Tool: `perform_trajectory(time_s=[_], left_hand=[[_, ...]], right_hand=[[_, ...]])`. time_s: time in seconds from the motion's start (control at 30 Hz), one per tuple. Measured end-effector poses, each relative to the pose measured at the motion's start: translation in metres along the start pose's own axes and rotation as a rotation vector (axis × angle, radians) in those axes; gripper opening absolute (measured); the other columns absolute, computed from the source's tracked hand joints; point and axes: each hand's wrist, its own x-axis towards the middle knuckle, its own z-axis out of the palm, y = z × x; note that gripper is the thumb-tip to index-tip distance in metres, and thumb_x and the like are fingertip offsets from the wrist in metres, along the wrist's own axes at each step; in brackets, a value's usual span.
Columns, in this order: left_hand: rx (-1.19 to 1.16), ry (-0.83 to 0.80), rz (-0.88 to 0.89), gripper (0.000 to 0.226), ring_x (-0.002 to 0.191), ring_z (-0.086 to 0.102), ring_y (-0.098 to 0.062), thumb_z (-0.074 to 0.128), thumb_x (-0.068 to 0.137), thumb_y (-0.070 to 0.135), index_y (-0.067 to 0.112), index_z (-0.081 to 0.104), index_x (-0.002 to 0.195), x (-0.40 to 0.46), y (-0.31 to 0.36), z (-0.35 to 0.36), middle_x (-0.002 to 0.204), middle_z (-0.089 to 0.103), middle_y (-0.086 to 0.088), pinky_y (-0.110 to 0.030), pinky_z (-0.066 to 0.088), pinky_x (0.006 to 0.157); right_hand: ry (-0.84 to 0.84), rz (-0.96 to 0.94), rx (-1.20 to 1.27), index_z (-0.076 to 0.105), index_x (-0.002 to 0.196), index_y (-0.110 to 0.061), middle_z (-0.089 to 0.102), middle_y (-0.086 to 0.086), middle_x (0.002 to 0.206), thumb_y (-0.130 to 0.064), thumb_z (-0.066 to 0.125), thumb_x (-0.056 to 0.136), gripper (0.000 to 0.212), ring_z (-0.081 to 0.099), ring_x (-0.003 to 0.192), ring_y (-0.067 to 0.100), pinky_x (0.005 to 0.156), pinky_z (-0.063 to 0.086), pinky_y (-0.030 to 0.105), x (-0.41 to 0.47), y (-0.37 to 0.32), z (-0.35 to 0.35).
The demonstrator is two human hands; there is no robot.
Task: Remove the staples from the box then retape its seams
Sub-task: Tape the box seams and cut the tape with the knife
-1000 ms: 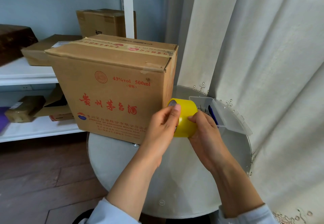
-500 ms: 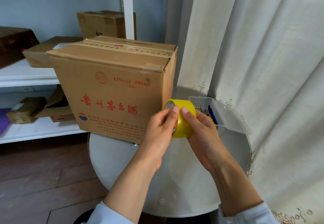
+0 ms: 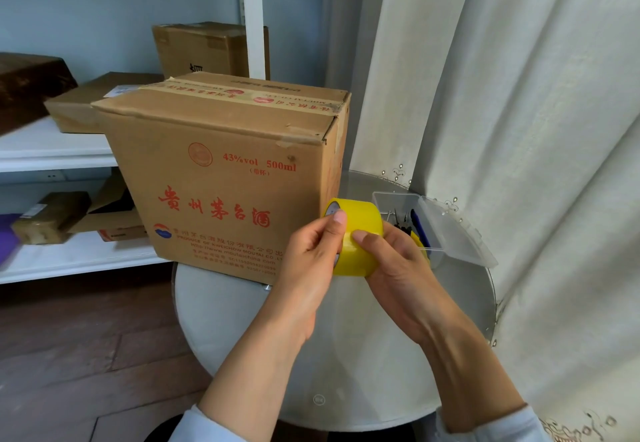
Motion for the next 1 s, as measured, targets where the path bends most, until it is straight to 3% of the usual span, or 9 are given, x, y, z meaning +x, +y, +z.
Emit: perform_trajectory(time_s=[0.1, 0.17, 0.3, 0.4, 0.47, 0.7, 0.83, 1.0], left_hand=[[0.064, -0.003, 0.012, 0.033, 0.085, 0.054, -0.019, 0.049, 0.086, 0.049, 0.022, 0.067, 0.089, -0.002, 0.001, 0.001, 0.090, 0.062, -0.013, -0.035, 0.041, 0.077], [0.223, 0.051, 0.108, 0.033, 0.093, 0.060, -0.013, 0.046, 0.090, 0.047, 0.023, 0.063, 0.105, -0.002, 0.000, 0.001, 0.101, 0.067, -0.004, -0.031, 0.048, 0.082], [0.662, 0.180, 0.580, 0.033, 0.106, 0.055, -0.007, 0.049, 0.093, 0.046, 0.027, 0.054, 0.120, -0.001, 0.005, -0.013, 0.112, 0.057, 0.008, -0.022, 0.044, 0.090], [0.959, 0.089, 0.750, 0.036, 0.109, 0.053, -0.015, 0.051, 0.088, 0.042, 0.027, 0.063, 0.119, 0.004, 0.009, -0.022, 0.119, 0.056, 0.005, -0.035, 0.048, 0.087], [1.074, 0.090, 0.796, 0.034, 0.108, 0.053, -0.017, 0.052, 0.086, 0.040, 0.030, 0.067, 0.114, 0.005, 0.013, -0.024, 0.119, 0.059, 0.005, -0.038, 0.051, 0.080], [1.203, 0.184, 1.035, 0.015, 0.094, 0.060, -0.019, 0.065, 0.087, 0.026, 0.021, 0.075, 0.098, -0.003, 0.014, -0.017, 0.105, 0.067, 0.002, -0.034, 0.051, 0.064], [1.177, 0.196, 1.079, 0.011, 0.089, 0.061, -0.022, 0.069, 0.085, 0.017, 0.015, 0.075, 0.095, -0.004, 0.011, -0.018, 0.102, 0.069, -0.002, -0.037, 0.051, 0.060], [1.137, 0.196, 1.075, 0.009, 0.088, 0.060, -0.021, 0.071, 0.083, 0.013, 0.014, 0.075, 0.092, -0.003, 0.009, -0.018, 0.099, 0.068, -0.001, -0.037, 0.051, 0.060]], right_hand=[[-0.005, 0.010, -0.004, 0.068, 0.101, -0.014, 0.069, 0.008, 0.092, -0.014, 0.052, 0.083, 0.024, 0.065, 0.084, 0.015, 0.080, 0.051, 0.028, -0.001, 0.001, 0.000], [-0.018, 0.023, 0.029, 0.065, 0.105, -0.008, 0.069, 0.010, 0.093, -0.009, 0.051, 0.086, 0.024, 0.065, 0.084, 0.017, 0.077, 0.053, 0.026, -0.001, 0.001, 0.002], [0.040, 0.059, 0.071, 0.062, 0.101, -0.004, 0.069, 0.009, 0.090, 0.004, 0.040, 0.091, 0.026, 0.063, 0.084, 0.019, 0.077, 0.051, 0.031, 0.002, -0.004, 0.000], [0.091, 0.070, 0.098, 0.059, 0.107, 0.001, 0.060, 0.019, 0.100, 0.002, 0.042, 0.080, 0.032, 0.052, 0.095, 0.030, 0.089, 0.041, 0.045, 0.005, -0.005, -0.002], [0.102, 0.076, 0.098, 0.057, 0.110, 0.004, 0.057, 0.020, 0.100, 0.003, 0.039, 0.080, 0.034, 0.050, 0.096, 0.031, 0.092, 0.040, 0.047, 0.005, -0.005, -0.001], [0.079, 0.010, 0.009, 0.062, 0.098, -0.005, 0.062, 0.013, 0.094, 0.005, 0.039, 0.086, 0.028, 0.053, 0.093, 0.026, 0.091, 0.042, 0.045, 0.002, -0.009, 0.003], [0.078, 0.004, -0.021, 0.062, 0.091, -0.007, 0.061, 0.013, 0.091, -0.006, 0.047, 0.071, 0.025, 0.052, 0.091, 0.026, 0.091, 0.040, 0.045, 0.003, -0.011, 0.003], [0.076, -0.013, -0.055, 0.061, 0.094, -0.006, 0.059, 0.013, 0.092, -0.010, 0.047, 0.072, 0.027, 0.051, 0.092, 0.026, 0.094, 0.037, 0.047, 0.006, -0.004, -0.001]])
